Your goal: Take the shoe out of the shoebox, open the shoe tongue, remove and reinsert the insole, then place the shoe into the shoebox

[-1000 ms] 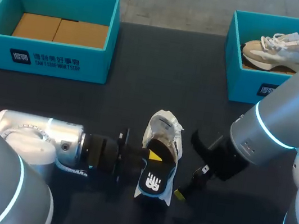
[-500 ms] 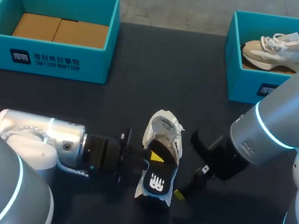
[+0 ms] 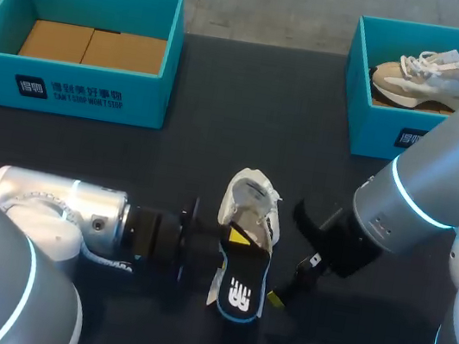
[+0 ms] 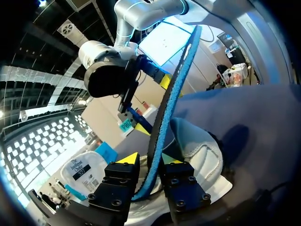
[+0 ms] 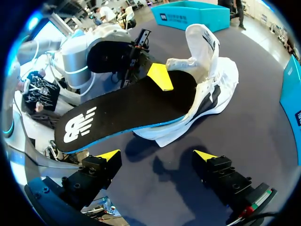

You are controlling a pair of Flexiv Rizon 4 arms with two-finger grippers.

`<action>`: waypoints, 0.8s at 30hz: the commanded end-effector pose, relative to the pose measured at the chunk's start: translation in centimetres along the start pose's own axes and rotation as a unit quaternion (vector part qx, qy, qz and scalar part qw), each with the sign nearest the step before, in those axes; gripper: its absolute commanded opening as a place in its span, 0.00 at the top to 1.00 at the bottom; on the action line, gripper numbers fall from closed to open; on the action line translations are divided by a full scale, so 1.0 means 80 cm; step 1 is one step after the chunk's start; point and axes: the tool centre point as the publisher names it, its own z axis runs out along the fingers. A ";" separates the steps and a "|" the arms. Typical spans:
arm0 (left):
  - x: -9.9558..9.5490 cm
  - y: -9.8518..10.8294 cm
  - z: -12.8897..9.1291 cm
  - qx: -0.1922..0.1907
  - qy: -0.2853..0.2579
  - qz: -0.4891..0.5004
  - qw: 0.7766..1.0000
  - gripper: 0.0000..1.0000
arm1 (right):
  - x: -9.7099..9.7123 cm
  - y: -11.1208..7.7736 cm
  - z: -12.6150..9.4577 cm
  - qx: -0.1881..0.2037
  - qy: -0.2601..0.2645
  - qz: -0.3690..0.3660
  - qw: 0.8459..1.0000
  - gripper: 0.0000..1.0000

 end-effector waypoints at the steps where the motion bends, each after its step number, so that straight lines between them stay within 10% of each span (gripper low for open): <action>1: 0.006 -0.007 -0.002 -0.001 0.001 0.002 1.000 0.70 | 0.001 0.000 0.002 0.000 -0.001 0.000 1.000 0.00; 24: -0.002 -0.040 -0.005 -0.018 0.017 0.031 0.999 0.70 | 0.001 0.000 0.002 0.000 -0.001 0.000 1.000 0.00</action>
